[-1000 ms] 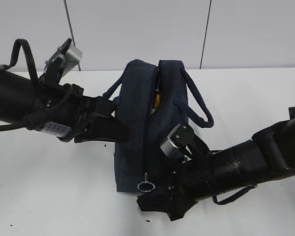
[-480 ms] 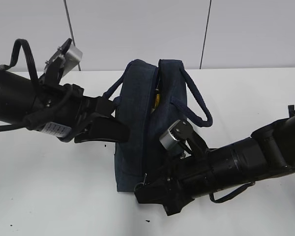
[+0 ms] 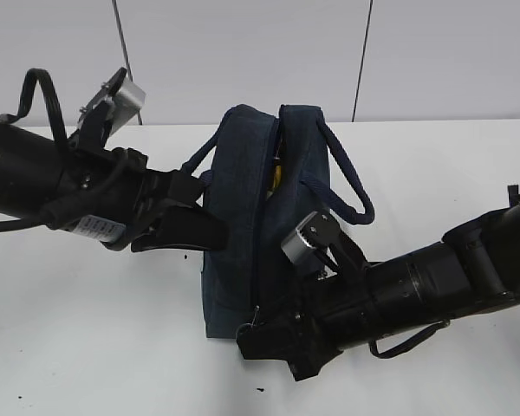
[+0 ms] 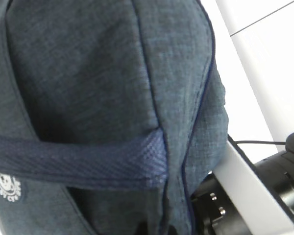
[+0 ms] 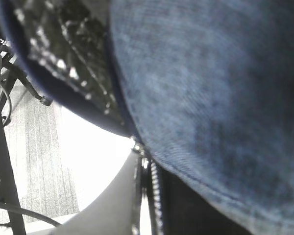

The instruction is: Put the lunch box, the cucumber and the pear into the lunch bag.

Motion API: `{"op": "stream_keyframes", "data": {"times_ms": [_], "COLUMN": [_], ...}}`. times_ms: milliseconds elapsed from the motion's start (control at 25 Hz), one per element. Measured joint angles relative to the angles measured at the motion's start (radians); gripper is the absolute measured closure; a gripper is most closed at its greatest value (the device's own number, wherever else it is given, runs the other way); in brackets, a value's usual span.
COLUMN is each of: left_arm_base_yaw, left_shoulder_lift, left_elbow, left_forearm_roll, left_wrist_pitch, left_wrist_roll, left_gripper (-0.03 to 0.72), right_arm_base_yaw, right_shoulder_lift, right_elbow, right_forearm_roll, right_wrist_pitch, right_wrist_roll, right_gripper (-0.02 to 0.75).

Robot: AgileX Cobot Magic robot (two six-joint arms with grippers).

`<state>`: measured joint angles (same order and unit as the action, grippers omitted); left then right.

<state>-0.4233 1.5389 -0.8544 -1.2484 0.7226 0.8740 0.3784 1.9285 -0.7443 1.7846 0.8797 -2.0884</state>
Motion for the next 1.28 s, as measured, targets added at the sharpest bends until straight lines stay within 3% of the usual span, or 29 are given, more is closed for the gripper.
{"op": "stream_keyframes", "data": {"times_ms": [360,600,760,1280], "left_arm_base_yaw": [0.0,0.0,0.0,0.0], "left_shoulder_lift": [0.0,0.0,0.0,0.0], "left_elbow": [0.0,0.0,0.0,0.0], "left_forearm_roll": [0.003,0.028,0.037,0.071], "left_wrist_pitch": [0.009,0.03,0.03,0.04], "left_wrist_roll": [0.0,0.0,0.0,0.002], "left_gripper": [0.662,0.464,0.343,0.324], "right_arm_base_yaw": [0.0,0.0,0.0,0.0], "right_shoulder_lift": [-0.061,-0.152,-0.21,-0.33], "right_elbow": [0.0,0.0,0.0,-0.01], "right_forearm_roll": [-0.111,-0.267,-0.293,-0.425], "right_wrist_pitch": [-0.06,-0.135,-0.135,-0.135], "right_wrist_roll": [0.147,0.315,0.368,0.552], "right_gripper": [0.732,0.732,0.732,0.732]}}
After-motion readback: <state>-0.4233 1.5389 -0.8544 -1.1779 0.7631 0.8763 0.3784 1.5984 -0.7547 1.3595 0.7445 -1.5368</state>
